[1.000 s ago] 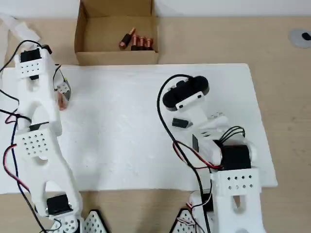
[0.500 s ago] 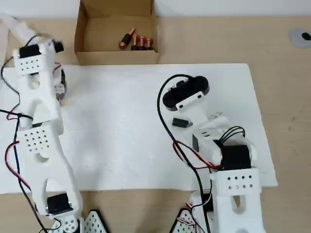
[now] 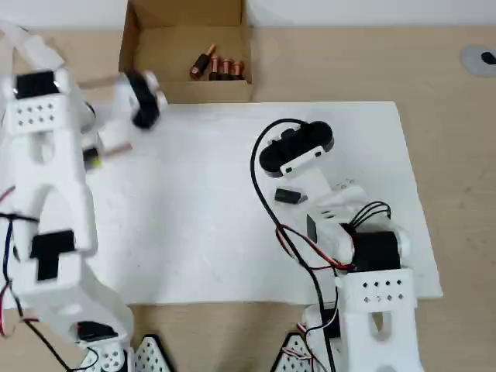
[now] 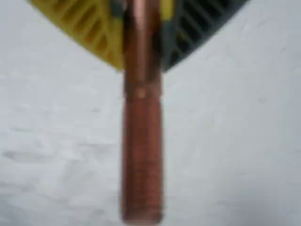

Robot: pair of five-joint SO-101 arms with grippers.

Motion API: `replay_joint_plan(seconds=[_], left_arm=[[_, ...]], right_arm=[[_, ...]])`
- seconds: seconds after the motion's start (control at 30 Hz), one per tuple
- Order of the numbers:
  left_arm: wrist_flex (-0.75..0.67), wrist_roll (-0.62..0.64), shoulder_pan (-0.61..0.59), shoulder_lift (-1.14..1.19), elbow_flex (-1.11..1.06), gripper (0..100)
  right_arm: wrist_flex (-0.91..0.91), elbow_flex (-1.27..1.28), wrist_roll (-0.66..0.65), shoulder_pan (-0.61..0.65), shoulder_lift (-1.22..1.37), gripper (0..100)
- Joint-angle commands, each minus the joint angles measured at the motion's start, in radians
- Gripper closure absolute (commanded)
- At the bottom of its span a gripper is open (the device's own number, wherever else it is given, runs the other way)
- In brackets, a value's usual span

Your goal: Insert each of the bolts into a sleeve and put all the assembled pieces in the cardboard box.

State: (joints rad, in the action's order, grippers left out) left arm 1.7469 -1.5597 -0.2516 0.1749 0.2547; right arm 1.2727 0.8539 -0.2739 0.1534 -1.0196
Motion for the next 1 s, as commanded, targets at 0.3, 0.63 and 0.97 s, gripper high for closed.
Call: replay_joint_plan(seconds=[0.3, 0.63, 0.97], left_arm=[[-0.1, -0.06, 0.008, -0.031, -0.193, 99], [-0.261, 0.091, 0.015, 0.17, -0.167, 99], [-0.213, 0.242, 0.008, 0.162, -0.109, 99]], right_arm=[[-0.048, -0.001, -0.006, -0.012, 0.002, 98.9], [-0.075, 0.001, -0.006, -0.01, 0.008, 98.9], [-0.101, 0.094, 0.026, 0.013, 0.008, 79.1]])
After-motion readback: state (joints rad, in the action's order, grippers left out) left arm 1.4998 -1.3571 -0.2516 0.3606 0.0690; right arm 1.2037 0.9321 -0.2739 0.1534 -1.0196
